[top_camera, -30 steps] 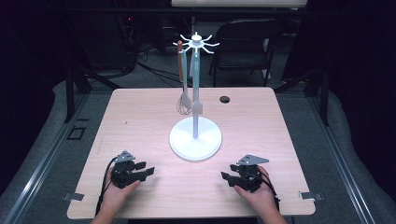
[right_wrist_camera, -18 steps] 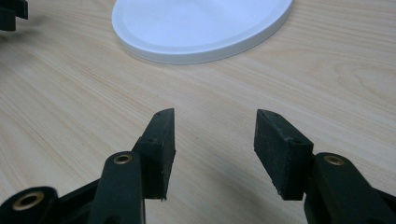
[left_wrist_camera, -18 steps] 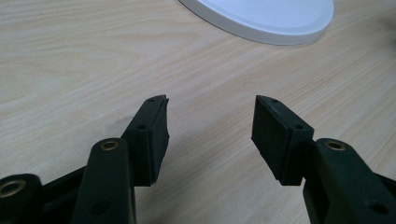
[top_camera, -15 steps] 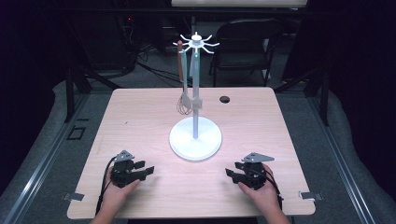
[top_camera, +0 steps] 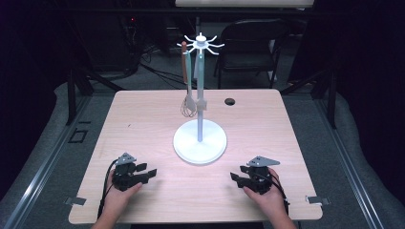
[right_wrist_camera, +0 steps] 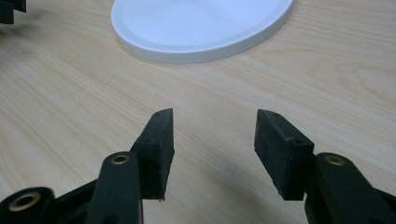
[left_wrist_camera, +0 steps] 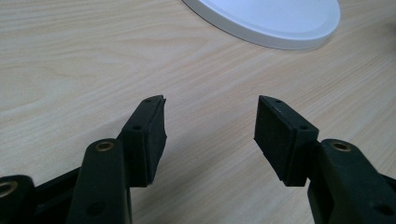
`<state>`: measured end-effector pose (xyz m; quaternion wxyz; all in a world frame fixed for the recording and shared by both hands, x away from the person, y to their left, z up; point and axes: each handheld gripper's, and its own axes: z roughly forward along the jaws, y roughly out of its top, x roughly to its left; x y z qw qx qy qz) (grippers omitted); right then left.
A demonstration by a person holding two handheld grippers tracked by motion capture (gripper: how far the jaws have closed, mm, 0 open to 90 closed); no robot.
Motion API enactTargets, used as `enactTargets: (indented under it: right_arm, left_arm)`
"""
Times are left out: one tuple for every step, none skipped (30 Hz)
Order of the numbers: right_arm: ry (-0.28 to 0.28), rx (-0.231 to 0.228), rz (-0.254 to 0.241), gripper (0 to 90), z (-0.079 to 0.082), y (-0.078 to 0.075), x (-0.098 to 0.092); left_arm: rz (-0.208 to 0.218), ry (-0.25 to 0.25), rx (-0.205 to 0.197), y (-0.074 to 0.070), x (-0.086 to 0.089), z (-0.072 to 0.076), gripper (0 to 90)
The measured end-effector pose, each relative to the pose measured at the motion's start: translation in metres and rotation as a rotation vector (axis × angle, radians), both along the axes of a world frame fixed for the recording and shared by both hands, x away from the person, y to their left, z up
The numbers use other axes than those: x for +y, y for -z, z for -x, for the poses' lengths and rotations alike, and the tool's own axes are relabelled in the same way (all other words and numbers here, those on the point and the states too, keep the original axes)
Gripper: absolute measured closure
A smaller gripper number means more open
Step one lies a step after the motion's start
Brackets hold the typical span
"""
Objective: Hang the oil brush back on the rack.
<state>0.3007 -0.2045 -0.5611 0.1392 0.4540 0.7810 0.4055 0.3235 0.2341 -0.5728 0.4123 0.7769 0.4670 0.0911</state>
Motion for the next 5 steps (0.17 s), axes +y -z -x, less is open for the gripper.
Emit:
enactTargets:
  right_arm:
    - [0.000,0.001,-0.002,47.2,-0.0002,-0.0001,-0.0001]
    - [0.002,-0.002,-0.005,47.1,-0.0004,0.0001,-0.0002]
    - [0.002,-0.006,0.000,46.8,-0.0005,-0.0003,-0.0011]
    - [0.004,-0.010,0.000,46.2,-0.0004,-0.0005,-0.0016]
    - [0.010,-0.019,-0.002,45.3,-0.0003,-0.0006,-0.0020]
  left_arm:
    - [-0.003,-0.001,0.003,-0.0002,0.0004,0.0000,42.7]
    - [0.004,-0.007,0.003,-0.0002,0.0006,0.0004,42.6]
    - [0.012,-0.006,0.005,-0.0004,0.0010,0.0006,42.2]
    - [0.016,-0.001,0.015,-0.0013,0.0019,0.0009,41.5]
    - [0.023,0.008,0.025,-0.0022,0.0031,0.0005,40.3]
